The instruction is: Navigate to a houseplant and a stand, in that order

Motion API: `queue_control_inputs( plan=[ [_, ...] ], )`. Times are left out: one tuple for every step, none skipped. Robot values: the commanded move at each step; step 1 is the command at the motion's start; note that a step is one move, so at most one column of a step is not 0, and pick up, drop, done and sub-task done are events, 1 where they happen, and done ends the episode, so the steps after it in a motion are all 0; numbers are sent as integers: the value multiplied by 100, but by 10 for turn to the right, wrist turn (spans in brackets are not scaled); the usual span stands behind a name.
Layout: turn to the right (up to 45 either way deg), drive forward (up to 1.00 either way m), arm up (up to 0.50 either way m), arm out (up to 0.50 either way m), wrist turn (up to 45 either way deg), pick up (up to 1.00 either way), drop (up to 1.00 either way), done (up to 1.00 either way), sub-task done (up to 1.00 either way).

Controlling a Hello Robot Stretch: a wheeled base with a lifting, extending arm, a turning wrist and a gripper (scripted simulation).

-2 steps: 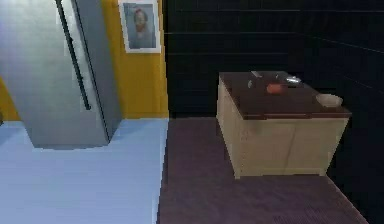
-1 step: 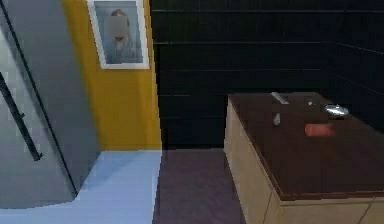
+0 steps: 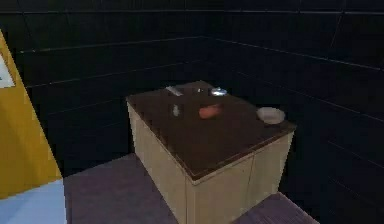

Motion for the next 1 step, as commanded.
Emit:
queue_control_inputs(
  plan=[
    [0, 0, 0, 0, 0, 0, 0, 100, 0]
  ],
)
